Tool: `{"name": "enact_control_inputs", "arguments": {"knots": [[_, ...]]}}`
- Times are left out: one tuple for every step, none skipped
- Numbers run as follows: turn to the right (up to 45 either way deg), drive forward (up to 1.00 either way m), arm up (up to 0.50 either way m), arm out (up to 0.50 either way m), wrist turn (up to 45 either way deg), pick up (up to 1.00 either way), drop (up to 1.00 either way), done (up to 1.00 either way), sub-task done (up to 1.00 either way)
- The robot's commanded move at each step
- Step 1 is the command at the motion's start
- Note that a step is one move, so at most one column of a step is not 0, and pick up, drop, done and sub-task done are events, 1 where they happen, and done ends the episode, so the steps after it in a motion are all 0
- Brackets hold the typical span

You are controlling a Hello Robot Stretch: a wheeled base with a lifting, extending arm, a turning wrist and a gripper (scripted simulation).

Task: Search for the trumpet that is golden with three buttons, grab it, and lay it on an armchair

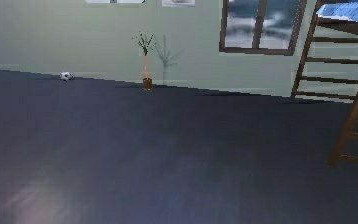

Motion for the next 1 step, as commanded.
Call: {"name": "enact_control_inputs", "arguments": {"knots": [[0.0,0.0,0.0,0.0,-45.0,0.0,0.0,0.0,0.0]]}}
